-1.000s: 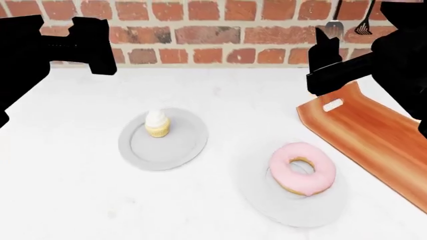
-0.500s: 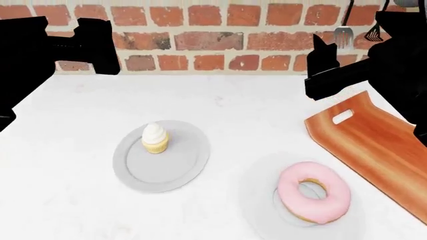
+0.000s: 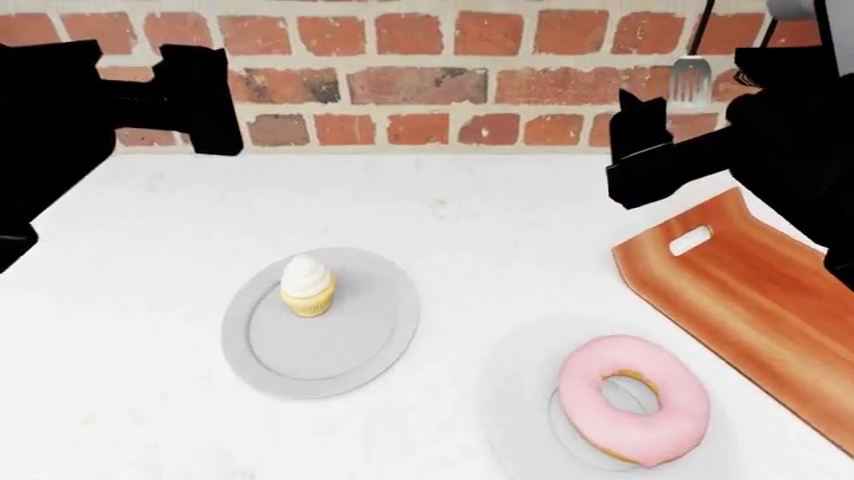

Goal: Move the dessert items from the plate to the tray.

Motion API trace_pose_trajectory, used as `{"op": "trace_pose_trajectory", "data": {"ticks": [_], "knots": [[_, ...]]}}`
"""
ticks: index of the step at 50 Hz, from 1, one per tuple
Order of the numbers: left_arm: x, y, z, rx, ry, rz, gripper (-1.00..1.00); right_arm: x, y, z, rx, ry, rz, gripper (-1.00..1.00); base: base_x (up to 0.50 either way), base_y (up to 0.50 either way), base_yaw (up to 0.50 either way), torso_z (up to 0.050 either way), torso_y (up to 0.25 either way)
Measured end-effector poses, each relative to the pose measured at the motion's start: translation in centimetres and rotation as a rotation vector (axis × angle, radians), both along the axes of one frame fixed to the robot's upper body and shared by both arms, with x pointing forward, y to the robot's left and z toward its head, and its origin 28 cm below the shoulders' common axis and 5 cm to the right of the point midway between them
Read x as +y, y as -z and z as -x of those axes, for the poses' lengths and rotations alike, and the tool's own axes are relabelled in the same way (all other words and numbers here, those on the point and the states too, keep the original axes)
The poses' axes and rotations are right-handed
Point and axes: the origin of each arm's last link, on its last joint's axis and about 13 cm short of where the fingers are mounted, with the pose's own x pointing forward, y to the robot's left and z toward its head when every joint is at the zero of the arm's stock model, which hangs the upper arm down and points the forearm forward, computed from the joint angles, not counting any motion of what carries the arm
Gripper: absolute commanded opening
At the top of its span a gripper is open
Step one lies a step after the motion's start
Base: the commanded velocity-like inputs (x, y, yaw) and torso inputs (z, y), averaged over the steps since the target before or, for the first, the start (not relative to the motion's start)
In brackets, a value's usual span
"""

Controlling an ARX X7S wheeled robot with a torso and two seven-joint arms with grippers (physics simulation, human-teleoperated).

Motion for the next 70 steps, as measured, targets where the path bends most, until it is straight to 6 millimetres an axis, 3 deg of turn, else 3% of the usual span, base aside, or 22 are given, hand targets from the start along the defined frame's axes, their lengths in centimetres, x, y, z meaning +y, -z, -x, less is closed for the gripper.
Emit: {"op": "trace_pose_trajectory", "data": {"ticks": [28, 45, 70], "knots": [[0.0, 0.6, -0.3, 0.015, 0.004, 0.006, 1.0, -1.3, -3.7, -0.1, 0.34, -0.007, 0.022, 1.0, 0.0, 0.0, 0.0, 0.0, 0.0], [0.0, 0.9, -0.5, 0.027, -0.003, -0.005, 1.0, -3.1, -4.8, 0.3, 0.542, -0.045, 0.027, 1.0, 0.0, 0.0, 0.0, 0.0, 0.0], [0.0, 1.5, -0.7, 0.031, -0.002, -0.014, 1.0, -3.9, -3.7, 0.7, 0.799, -0.11, 0.055, 1.0, 0.0, 0.0, 0.0, 0.0, 0.0]]}}
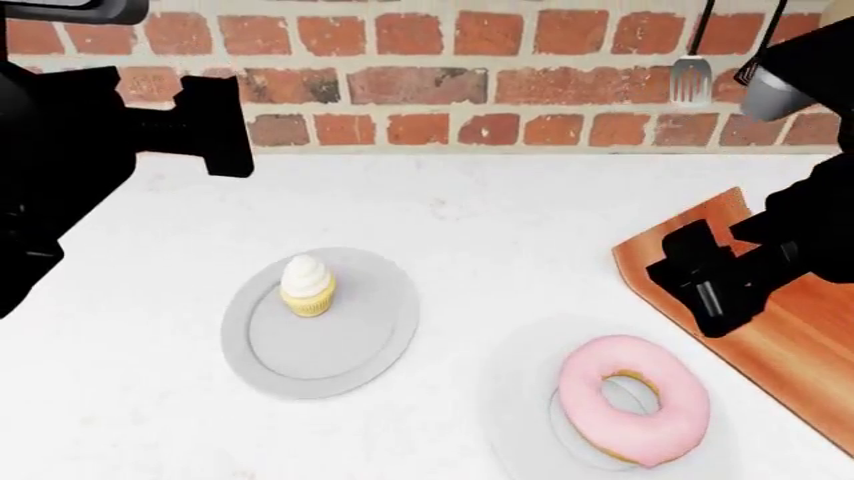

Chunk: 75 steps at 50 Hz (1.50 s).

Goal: Move the dessert items from the plate to the tray.

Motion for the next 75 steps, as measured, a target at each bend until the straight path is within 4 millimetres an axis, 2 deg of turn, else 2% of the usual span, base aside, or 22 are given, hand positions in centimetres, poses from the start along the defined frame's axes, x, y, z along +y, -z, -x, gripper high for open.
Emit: {"op": "trace_pose_trajectory", "data": {"ticks": [21, 40, 75], "knots": [[0.1, 0.4, 0.0, 0.003, -0.004, -0.003, 1.0, -0.6, 2.1, 0.0, 0.09, 0.01, 0.02, 1.0, 0.0, 0.0, 0.0, 0.0, 0.0], [0.0, 0.6, 0.0, 0.007, -0.005, -0.005, 1.0, -0.6, 3.6, -1.9, 0.165, 0.031, 0.05, 1.0, 0.0, 0.0, 0.0, 0.0, 0.0], [0.3, 0.8, 0.1, 0.003, -0.028, -0.008, 1.0, -0.5, 7.0, -2.9, 0.253, 0.028, 0.065, 1.0, 0.0, 0.0, 0.0, 0.0, 0.0]]}}
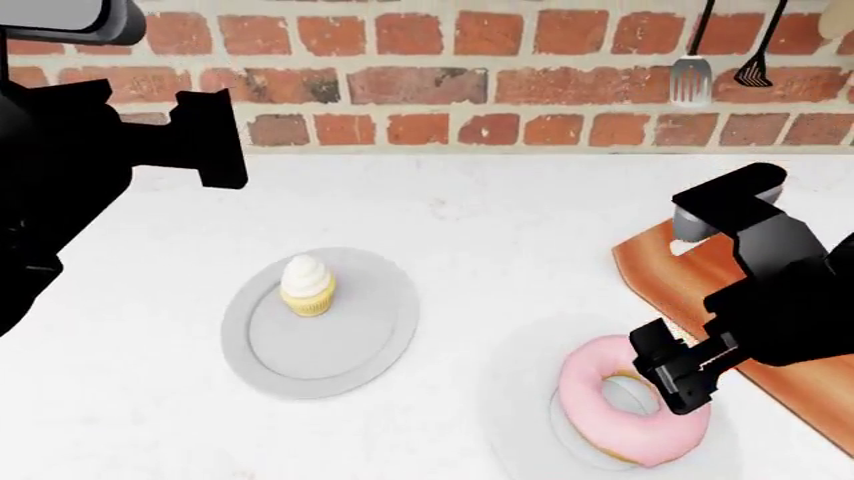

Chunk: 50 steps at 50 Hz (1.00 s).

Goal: Move the dessert items from the plate to the tray.

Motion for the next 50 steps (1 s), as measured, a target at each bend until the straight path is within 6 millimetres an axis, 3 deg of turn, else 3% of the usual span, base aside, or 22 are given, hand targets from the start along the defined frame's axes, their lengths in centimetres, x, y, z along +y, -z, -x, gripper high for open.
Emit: {"op": "trace_pose_trajectory", "data": {"ticks": [49, 50], "knots": [[-0.1, 0.6, -0.1, 0.004, 0.005, 0.013, 1.0, -0.3, 2.9, -0.3, 0.035, -0.017, -0.014, 1.0, 0.0, 0.0, 0.0, 0.0, 0.0], [-0.1, 0.7, -0.1, 0.004, 0.006, 0.013, 1.0, -0.3, 3.0, -0.3, 0.036, -0.017, -0.014, -1.0, 0.0, 0.0, 0.0, 0.0, 0.0]]}}
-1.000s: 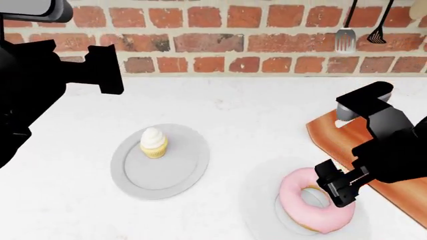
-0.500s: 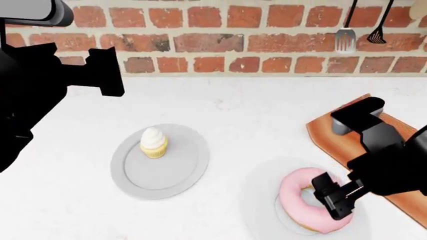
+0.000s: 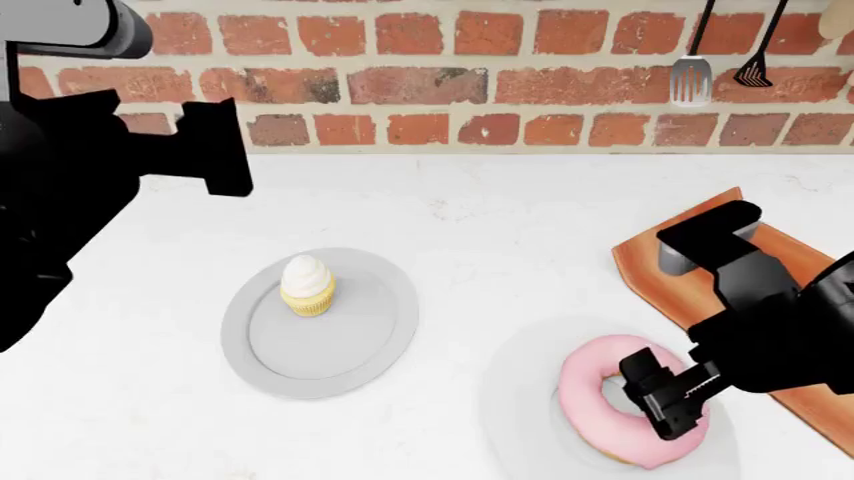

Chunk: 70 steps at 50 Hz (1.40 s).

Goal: Move the dessert items from the plate to the tray.

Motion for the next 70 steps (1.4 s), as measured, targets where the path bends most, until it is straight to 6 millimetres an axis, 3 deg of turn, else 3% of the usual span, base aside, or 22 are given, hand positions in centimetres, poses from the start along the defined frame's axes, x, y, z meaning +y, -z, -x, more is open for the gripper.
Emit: {"op": "trace_pose_trajectory", "data": {"ticks": [21, 37, 48, 70], "knots": [[0.1, 0.3, -0.1, 0.005, -0.002, 0.007, 1.0, -0.1, 0.0, -0.1, -0.006, 0.001, 0.004, -1.0, 0.0, 0.0, 0.0, 0.0, 0.0], [-0.1, 0.0, -0.1, 0.013, 0.016, 0.002, 1.0, -0.3, -4.0, 0.3, -0.111, 0.004, -0.012, -1.0, 0.0, 0.0, 0.0, 0.0, 0.0], [-0.7, -0.8, 0.2, 0.118, 0.111, -0.068, 1.0, -0.7, -6.4, 0.7, -0.199, 0.018, -0.023, -1.0, 0.0, 0.0, 0.0, 0.0, 0.0], [-1.1, 0.4, 0.5, 0.375, 0.154, -0.099, 1.0, -1.3, -7.9, 0.6, -0.324, 0.046, -0.037, -1.0, 0.0, 0.0, 0.0, 0.0, 0.0]]}}
